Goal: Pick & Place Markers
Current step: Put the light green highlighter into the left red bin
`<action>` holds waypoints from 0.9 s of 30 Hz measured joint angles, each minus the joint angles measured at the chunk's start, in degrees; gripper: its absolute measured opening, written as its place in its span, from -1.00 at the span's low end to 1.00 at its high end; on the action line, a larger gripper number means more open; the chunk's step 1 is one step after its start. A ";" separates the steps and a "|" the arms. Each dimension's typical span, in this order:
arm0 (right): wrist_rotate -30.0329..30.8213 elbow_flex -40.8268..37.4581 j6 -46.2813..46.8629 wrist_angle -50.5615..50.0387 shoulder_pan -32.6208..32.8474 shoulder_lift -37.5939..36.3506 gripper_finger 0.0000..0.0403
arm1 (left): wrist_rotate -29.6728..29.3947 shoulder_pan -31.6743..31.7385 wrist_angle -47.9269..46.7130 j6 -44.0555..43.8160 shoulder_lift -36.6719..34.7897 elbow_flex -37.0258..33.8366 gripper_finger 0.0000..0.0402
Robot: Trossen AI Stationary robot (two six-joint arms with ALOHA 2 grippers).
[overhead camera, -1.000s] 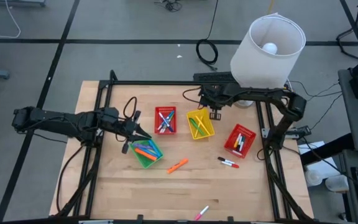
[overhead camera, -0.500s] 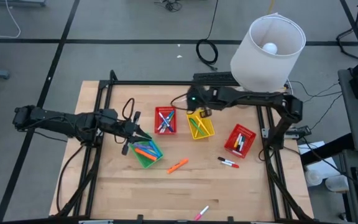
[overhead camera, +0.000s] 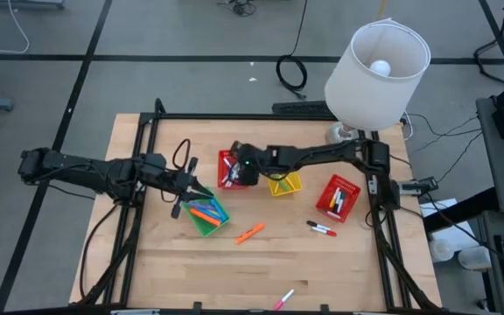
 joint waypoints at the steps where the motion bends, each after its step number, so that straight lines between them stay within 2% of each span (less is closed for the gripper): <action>1: -1.68 -0.02 -1.01 -0.02 0.17 0.58 -0.91 | 0.01 -0.09 -0.12 0.19 -0.01 0.00 -0.79; 4: -5.41 -0.02 -2.80 0.10 0.68 2.06 -0.91 | -0.01 -0.24 -0.97 0.45 0.01 0.00 -0.79; 11: -8.51 0.00 -2.22 1.94 0.51 3.02 -0.91 | -0.08 -0.24 -1.56 0.64 0.01 0.00 -0.79; 15: -7.77 0.00 2.40 4.74 0.66 3.06 -0.75 | -0.07 -0.24 -1.55 0.64 0.00 0.00 -0.79; 21: -3.06 0.00 3.42 4.64 0.44 2.47 -0.50 | -0.07 -0.24 -1.51 0.00 0.01 0.00 -0.79; 24: 0.24 0.00 3.86 4.43 0.87 2.52 -0.47 | -0.09 -0.24 -1.35 -0.71 0.01 0.00 -0.79; 27: 6.74 0.00 5.96 4.69 1.86 2.40 -0.47 | -0.07 -0.24 -1.56 -0.73 -0.01 0.00 -0.79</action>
